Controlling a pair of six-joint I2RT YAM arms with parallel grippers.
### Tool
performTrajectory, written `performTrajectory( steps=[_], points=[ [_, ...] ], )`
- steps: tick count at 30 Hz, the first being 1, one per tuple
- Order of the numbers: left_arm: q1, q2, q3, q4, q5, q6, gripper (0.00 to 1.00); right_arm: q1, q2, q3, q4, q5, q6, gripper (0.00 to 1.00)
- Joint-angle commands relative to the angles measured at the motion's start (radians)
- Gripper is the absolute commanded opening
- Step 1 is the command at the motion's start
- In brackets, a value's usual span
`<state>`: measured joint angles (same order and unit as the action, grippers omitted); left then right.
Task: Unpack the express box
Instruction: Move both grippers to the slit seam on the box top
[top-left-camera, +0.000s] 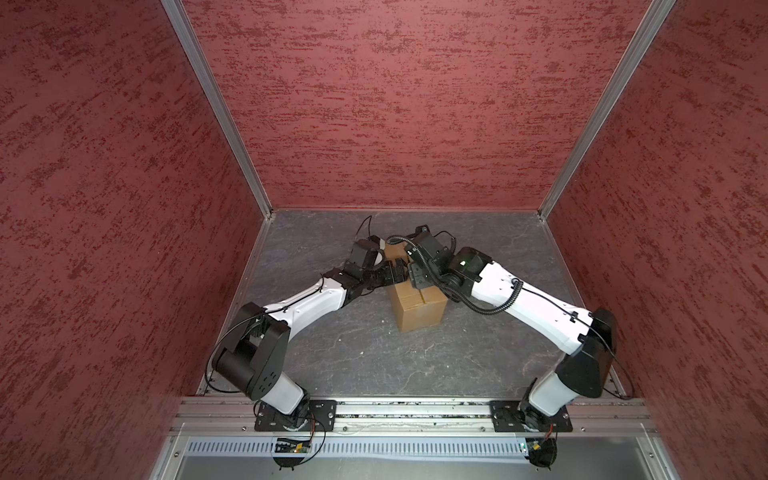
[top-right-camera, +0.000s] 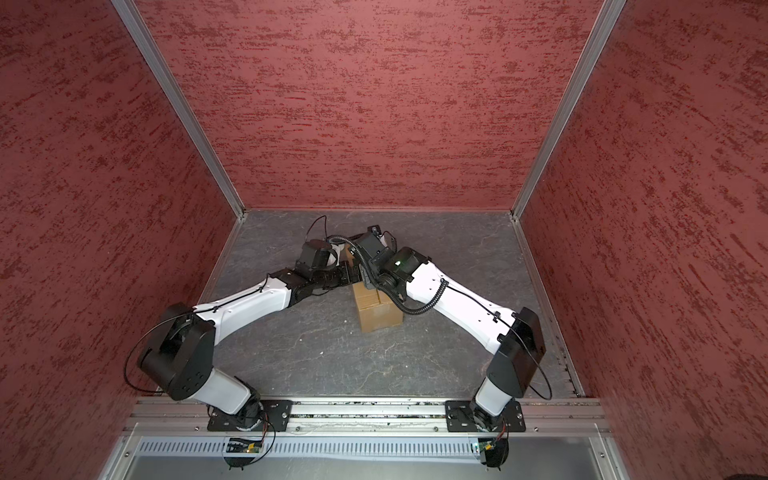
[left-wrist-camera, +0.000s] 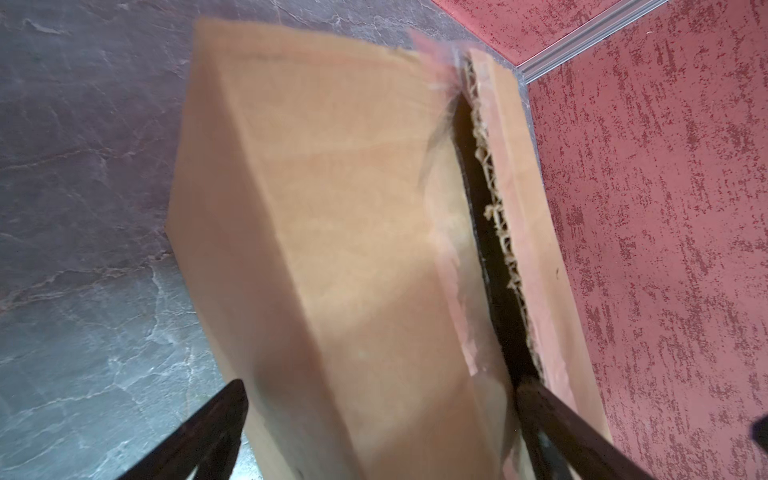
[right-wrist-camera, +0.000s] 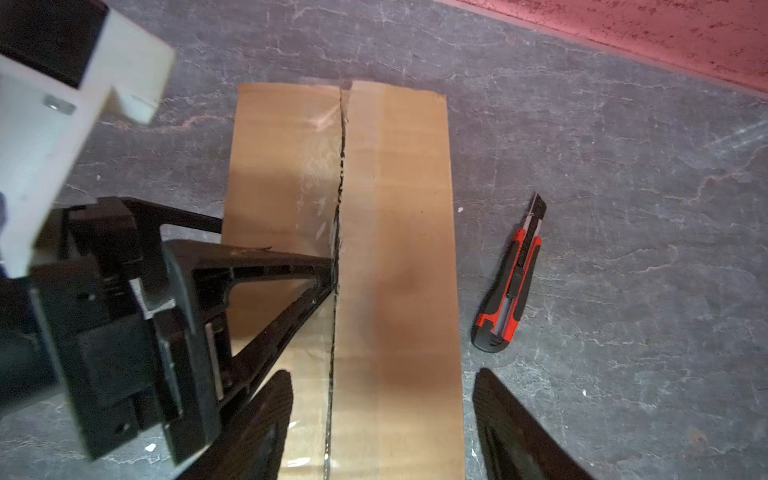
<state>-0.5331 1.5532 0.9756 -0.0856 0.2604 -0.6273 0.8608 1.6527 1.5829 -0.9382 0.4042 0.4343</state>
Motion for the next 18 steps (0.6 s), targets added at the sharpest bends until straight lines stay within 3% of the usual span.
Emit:
performTrajectory(
  steps=[1, 18],
  points=[
    [-0.005, 0.026, -0.030, 0.003, -0.015, -0.012, 1.00, 0.006, 0.012, 0.032, -0.037, 0.055, 0.014, 0.71],
    [-0.002, 0.047, -0.050, 0.039, 0.000, -0.028, 1.00, 0.012, 0.040, -0.010, 0.005, 0.022, 0.021, 0.72]
  ],
)
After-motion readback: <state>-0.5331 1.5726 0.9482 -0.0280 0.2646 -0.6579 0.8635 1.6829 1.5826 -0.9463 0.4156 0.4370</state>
